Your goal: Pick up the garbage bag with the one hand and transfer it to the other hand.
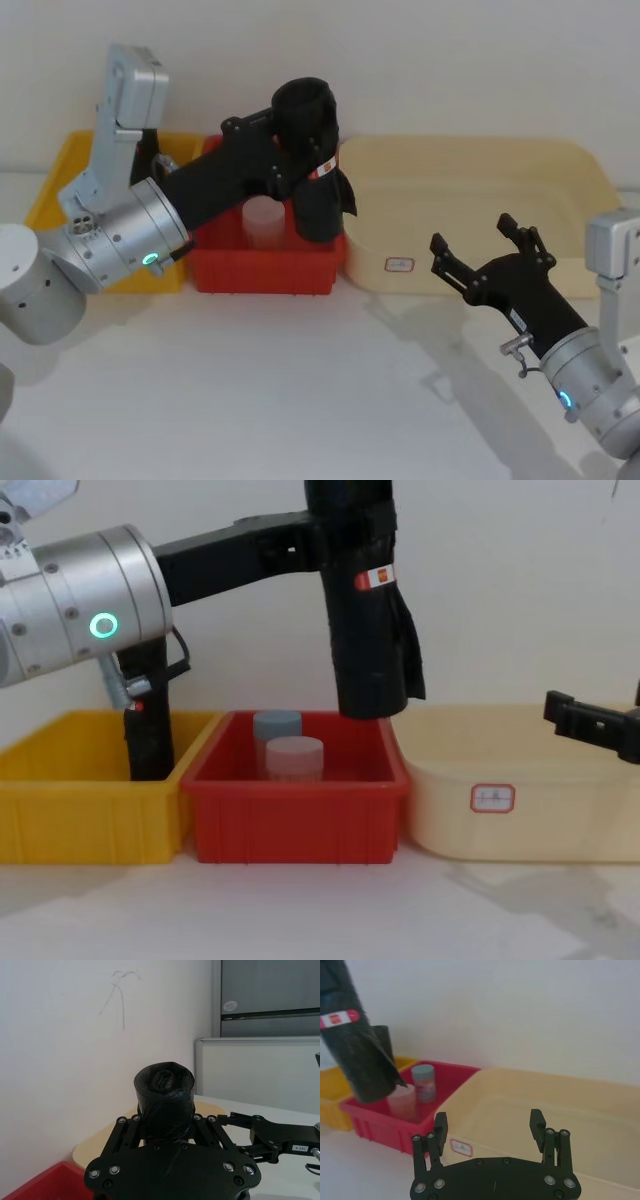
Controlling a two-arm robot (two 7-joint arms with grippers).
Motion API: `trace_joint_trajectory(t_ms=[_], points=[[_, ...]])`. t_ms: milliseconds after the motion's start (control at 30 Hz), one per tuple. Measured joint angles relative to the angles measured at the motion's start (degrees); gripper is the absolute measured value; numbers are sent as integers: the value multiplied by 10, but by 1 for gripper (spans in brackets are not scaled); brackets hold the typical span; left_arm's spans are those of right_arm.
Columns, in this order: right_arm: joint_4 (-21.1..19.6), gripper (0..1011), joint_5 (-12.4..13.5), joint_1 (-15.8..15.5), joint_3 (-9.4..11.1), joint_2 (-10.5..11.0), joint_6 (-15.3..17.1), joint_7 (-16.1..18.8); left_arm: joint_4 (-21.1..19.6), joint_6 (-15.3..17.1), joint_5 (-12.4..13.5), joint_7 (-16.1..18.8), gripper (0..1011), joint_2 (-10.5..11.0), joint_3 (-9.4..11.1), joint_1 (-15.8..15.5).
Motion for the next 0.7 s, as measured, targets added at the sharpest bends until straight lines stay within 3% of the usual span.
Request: trace_joint_trajectory(t_ms=[700], points=[[-12, 1000, 51, 2, 1, 33, 2, 102, 18, 4, -20, -22, 380, -1, 14, -13]])
